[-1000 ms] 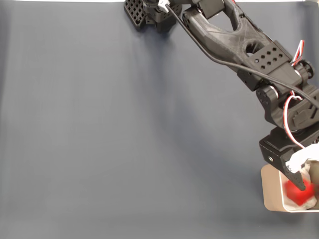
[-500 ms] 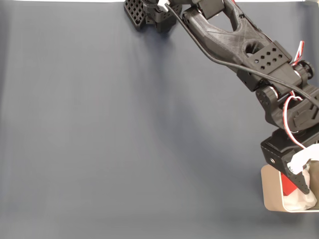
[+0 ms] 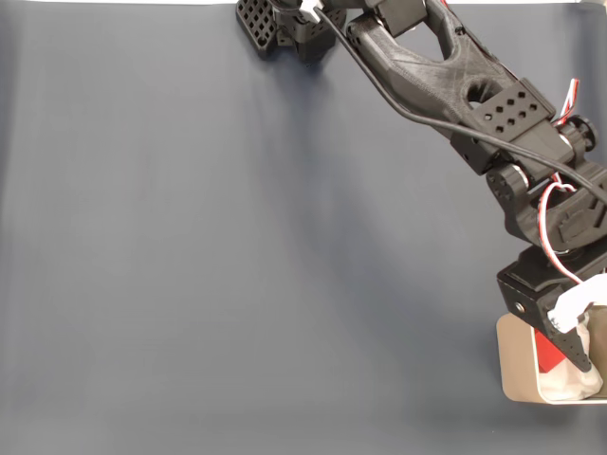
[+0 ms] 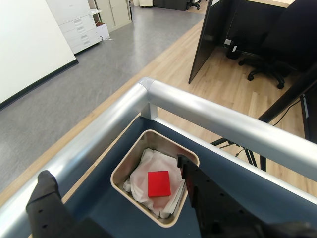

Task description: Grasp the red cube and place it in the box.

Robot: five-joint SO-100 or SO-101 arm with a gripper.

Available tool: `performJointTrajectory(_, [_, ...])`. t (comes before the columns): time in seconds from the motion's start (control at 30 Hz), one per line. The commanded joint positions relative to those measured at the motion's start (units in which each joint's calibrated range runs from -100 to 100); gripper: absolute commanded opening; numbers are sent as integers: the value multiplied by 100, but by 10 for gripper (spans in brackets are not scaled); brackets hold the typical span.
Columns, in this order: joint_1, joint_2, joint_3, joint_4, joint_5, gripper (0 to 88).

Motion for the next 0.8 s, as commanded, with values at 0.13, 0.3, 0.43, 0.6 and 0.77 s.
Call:
performJointTrajectory(0.13, [53, -280, -302, -139, -5, 524])
performJointTrajectory(0.3, [60, -341, -229, -106, 68, 382])
performJointTrajectory(0.43, [173, -661, 245, -106, 249, 82])
performJointTrajectory(0.6, [670, -1536, 1349, -229, 303, 0])
performJointTrajectory(0.77, [1395, -2689, 2581, -336, 332, 0])
